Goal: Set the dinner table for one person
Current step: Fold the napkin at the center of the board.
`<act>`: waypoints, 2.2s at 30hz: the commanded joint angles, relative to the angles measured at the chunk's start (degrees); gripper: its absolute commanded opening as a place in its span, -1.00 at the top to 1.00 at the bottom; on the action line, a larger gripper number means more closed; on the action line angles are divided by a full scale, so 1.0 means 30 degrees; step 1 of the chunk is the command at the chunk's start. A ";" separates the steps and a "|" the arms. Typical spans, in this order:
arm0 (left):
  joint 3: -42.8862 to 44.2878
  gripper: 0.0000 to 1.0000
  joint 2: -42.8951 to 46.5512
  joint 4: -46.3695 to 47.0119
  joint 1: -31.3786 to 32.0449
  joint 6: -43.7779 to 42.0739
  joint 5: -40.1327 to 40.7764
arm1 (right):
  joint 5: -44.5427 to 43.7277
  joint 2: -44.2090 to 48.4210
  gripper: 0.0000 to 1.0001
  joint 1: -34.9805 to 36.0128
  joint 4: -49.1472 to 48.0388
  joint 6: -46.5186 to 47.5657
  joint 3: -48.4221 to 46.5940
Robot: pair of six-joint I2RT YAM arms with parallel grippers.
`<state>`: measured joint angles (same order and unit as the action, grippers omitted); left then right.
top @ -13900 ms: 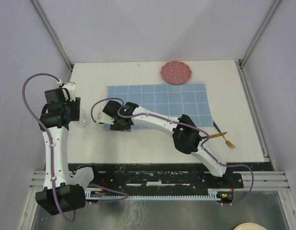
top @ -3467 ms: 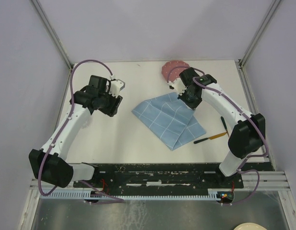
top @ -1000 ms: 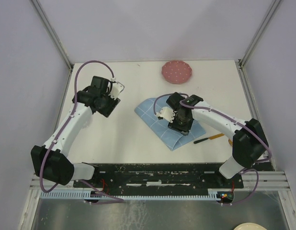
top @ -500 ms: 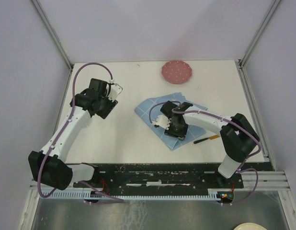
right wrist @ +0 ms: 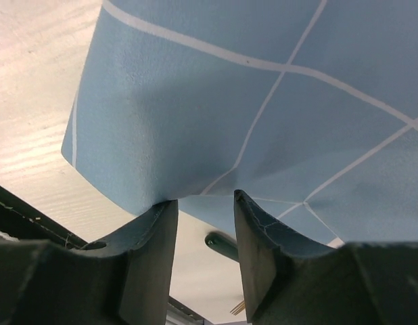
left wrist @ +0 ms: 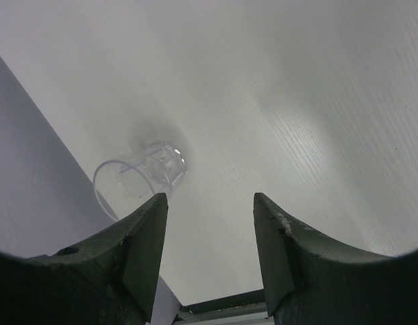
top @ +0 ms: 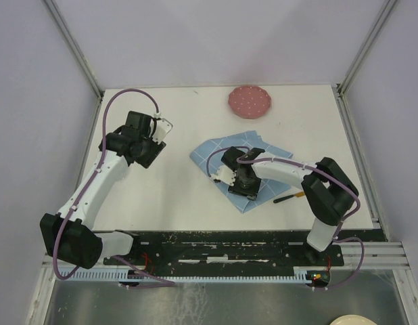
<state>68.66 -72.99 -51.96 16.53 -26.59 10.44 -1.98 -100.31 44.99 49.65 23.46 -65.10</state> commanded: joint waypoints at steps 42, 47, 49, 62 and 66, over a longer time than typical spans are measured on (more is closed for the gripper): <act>0.0791 -0.22 0.0254 0.0483 0.0086 -0.1141 0.0254 | 0.0995 0.0094 0.96 0.1562 0.1644 -0.0623 -0.7100; 0.0442 -0.22 0.0669 0.0681 0.0087 -0.0993 0.0385 | 0.1882 -0.1867 0.96 0.2026 0.2385 -0.0659 -0.9231; 0.0229 -0.22 0.0932 0.0675 0.0084 -0.0879 0.0388 | 0.2241 -0.2353 0.96 0.2416 0.2324 -0.0786 -0.9798; -0.1397 -0.27 0.2715 0.0532 0.0085 -0.0908 0.0976 | -0.0804 0.0590 -0.84 0.2241 0.0590 -0.0206 -0.4859; -0.1472 -0.28 0.2749 0.0564 0.0069 -0.0889 0.1004 | -0.1795 0.1541 -0.88 0.2200 0.0615 0.0012 -0.4324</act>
<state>64.20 -66.00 -51.96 16.53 -27.35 12.49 -3.60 -101.71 51.75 53.60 22.61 -78.32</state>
